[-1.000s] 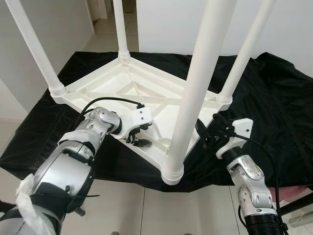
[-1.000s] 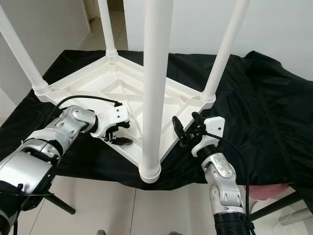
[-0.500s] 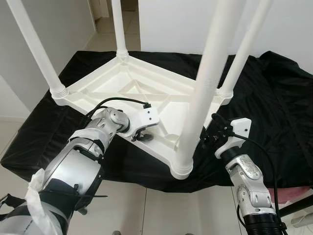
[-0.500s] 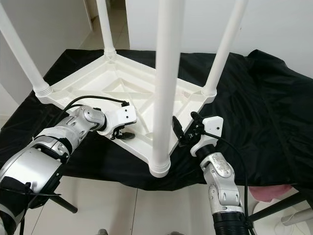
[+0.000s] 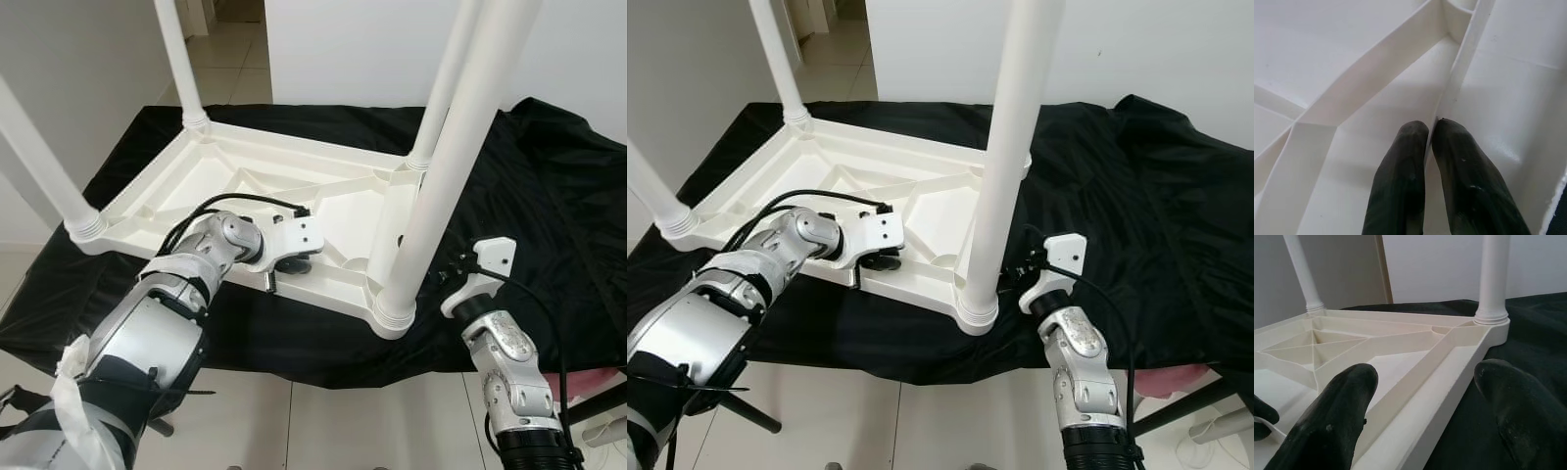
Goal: Building children table
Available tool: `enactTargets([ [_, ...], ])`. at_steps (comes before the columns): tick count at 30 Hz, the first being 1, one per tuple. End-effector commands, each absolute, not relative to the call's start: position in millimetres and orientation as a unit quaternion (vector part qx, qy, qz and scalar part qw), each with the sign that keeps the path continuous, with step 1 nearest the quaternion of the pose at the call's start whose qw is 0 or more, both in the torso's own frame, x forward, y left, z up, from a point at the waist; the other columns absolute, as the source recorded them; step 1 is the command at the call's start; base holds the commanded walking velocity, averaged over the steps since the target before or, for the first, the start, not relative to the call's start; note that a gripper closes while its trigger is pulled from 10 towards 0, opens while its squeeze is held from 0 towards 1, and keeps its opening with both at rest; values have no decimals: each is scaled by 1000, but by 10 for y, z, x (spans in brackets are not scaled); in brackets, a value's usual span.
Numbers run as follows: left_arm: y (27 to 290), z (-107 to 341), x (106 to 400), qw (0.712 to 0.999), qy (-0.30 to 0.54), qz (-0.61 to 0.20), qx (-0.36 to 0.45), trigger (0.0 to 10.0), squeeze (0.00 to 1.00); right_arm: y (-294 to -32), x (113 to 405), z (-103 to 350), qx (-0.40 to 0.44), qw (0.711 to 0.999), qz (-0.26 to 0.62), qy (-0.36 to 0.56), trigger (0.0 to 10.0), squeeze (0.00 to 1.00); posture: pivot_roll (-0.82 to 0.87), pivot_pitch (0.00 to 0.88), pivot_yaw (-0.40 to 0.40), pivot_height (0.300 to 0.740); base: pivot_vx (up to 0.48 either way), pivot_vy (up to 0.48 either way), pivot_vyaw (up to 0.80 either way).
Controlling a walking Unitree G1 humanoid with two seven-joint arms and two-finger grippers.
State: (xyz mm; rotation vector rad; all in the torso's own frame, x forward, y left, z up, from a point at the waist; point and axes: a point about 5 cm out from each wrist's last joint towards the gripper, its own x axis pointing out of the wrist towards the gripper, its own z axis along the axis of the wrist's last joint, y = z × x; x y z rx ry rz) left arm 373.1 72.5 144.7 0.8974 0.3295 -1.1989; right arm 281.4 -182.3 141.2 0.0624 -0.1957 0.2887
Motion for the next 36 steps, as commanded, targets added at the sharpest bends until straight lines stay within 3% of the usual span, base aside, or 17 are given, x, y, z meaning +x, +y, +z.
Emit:
enactTargets([
  [1,758,1197,3641,728,187,-543,375,0,0,-1767,2829,1375,36,985,141,-94,10000,0,-73,8,55,740,0,0,0],
  [2,746,1199,3643,733,183,-540,370,0,0,-1862,2858,1358,30,991,94,-92,10000,0,-73,6,54,740,0,0,0],
  [4,746,1199,3643,733,183,-540,370,0,0,-1862,2858,1358,30,991,94,-92,10000,0,-73,6,54,740,0,0,0],
  [7,722,1208,3641,739,176,-542,359,0,0,-2076,2873,1314,44,995,-8,-88,10000,0,-72,0,48,740,0,0,0],
  [15,680,1262,3663,756,156,-535,344,0,0,-2187,2735,1268,69,992,-52,-96,10000,0,-76,0,46,740,0,0,0],
  [16,666,1301,3673,760,142,-536,339,8118,0,-2210,2682,1252,73,991,-58,-98,10000,0,-85,0,46,740,0,0,0],
  [17,654,1342,3685,767,132,-535,327,10000,0,-2227,2641,1235,73,991,-60,-97,10000,0,-86,0,44,740,0,0,0],
  [21,644,1399,3694,772,116,-540,313,10000,0,-2251,2592,1211,74,991,-64,-95,10000,0,-88,0,42,740,0,0,0],
  [22,648,1433,3699,775,107,-544,304,10000,286,-2265,2573,1205,73,991,-65,-96,10000,0,-88,0,41,740,0,0,0],
  [25,651,1469,3702,777,95,-547,295,10000,286,-2277,2559,1204,73,990,-66,-97,10000,0,-92,0,40,740,0,0,0],
  [26,659,1534,3709,784,73,-550,279,10000,1000,-2293,2538,1213,71,991,-60,-99,10000,0,-94,0,38,740,0,0,0],
  [31,673,1601,3712,789,50,-554,260,10000,1000,-2303,2522,1228,70,991,-54,-104,10000,0,-96,0,39,740,0,0,0],
  [32,719,1708,3729,806,18,-545,230,10000,1000,-2329,2495,1251,61,992,-41,-105,10000,0,-102,0,41,740,0,0,0],
  [33,820,1834,3751,833,-13,-521,185,10000,1000,-2402,2460,1292,53,992,-38,-108,10000,533,-106,0,39,740,0,0,0],
  [34,820,1834,3751,833,-13,-521,185,10000,1000,-2402,2460,1292,53,992,-38,-108,10000,533,-106,0,39,740,0,0,0],
  [35,906,1916,3759,852,-29,-503,144,10000,1000,-2457,2433,1323,48,992,-36,-110,10000,749,-106,0,38,740,0,0,0],
  [36,906,1916,3759,852,-29,-503,144,10000,1000,-2457,2433,1323,48,992,-36,-110,10000,749,-106,0,38,740,0,0,0],
])
